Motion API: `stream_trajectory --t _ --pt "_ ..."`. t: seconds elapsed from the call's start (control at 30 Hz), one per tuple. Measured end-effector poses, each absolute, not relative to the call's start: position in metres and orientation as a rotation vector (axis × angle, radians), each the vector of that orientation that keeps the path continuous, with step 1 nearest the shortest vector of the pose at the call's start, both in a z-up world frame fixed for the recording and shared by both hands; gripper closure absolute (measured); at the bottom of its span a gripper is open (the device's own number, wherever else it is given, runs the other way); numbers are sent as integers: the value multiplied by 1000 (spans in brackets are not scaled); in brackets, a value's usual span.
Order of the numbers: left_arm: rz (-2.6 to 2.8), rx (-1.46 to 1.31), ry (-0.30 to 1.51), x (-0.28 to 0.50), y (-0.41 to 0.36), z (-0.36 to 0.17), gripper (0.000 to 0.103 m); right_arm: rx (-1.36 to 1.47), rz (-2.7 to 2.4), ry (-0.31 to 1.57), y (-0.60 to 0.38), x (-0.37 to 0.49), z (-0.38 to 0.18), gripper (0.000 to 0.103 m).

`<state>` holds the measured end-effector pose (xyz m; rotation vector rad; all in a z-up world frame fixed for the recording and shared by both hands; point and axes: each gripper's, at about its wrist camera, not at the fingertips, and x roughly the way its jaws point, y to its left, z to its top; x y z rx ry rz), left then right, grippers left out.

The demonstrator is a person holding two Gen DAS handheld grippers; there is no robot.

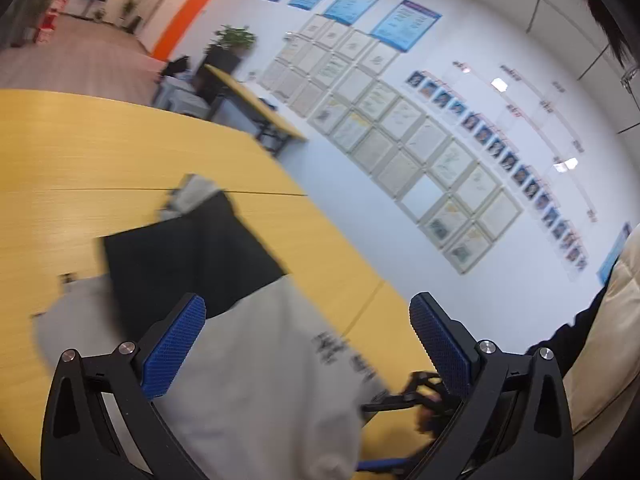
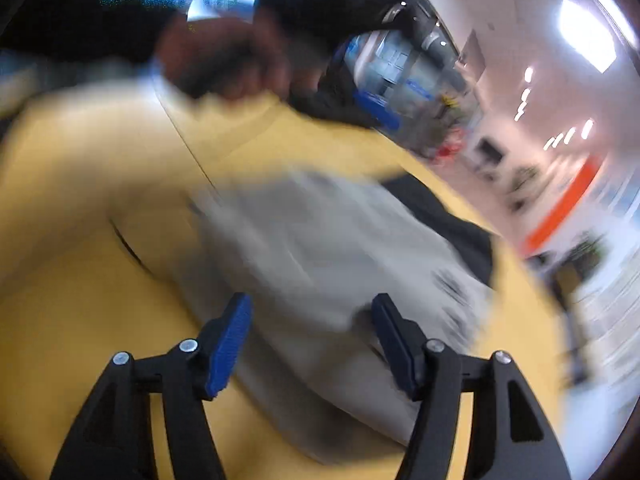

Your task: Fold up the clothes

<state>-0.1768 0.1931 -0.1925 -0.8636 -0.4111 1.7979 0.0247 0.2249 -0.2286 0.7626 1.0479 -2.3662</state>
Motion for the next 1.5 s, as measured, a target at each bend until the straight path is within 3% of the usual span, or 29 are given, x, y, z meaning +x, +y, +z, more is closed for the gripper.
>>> stream_trajectory --t 0.07,0.13,0.23,0.27,0.3,0.33,0.37,0.43,0.53,0.63,0.73,0.87,0.97,1.03,1.13,1.33,1.5 --pt "1784 -939 -373 -186 219 -216 0 661 -2313 1312 227 36 -255 28" --pt "1768 -1035 -354 -195 240 -246 0 572 -2266 1473 223 44 -279 13" --pt "1771 -1097 -341 -202 250 -273 1 454 -2286 1691 221 46 -304 18" --pt "1774 -1106 -337 -203 252 -278 1 450 -2355 1686 224 42 -301 19" --pt "1783 -1096 -355 -203 250 -276 1 468 -2439 1638 229 35 -293 24" --pt "1792 -1082 -375 -203 247 -274 1 487 -2522 1588 234 29 -285 36" --pt "1801 -1069 -395 -203 244 -271 1 528 -2596 1496 240 23 -275 39" --pt "1823 -1048 -432 -202 239 -267 1 700 -2722 1195 262 5 -253 56" --pt "1833 -1025 -549 -203 226 -263 0 904 -2816 748 303 -13 -236 64" --pt "1778 -1006 -781 -202 213 -268 0 1025 -2845 347 343 -21 -228 66" --pt "1734 -1035 -855 -201 212 -271 0 1079 -2804 128 364 -22 -227 67" --pt "1756 -1027 -523 -181 233 -244 0 1177 -2701 -39 384 -45 -240 67" --pt "1801 -926 -124 -160 271 -219 0 1264 -2638 -168 397 -53 -246 67" --pt "1836 -957 141 -156 301 -234 0 1277 -2626 -165 396 -54 -247 70" --pt "1762 -1030 261 -153 321 -276 0 1289 -2634 -198 397 -58 -250 73" --pt "1771 -913 351 -137 314 -313 0 1389 -2626 -573 432 -53 -270 75" --pt "1776 -889 341 -138 310 -317 0 1441 -2666 -512 435 -38 -266 71"
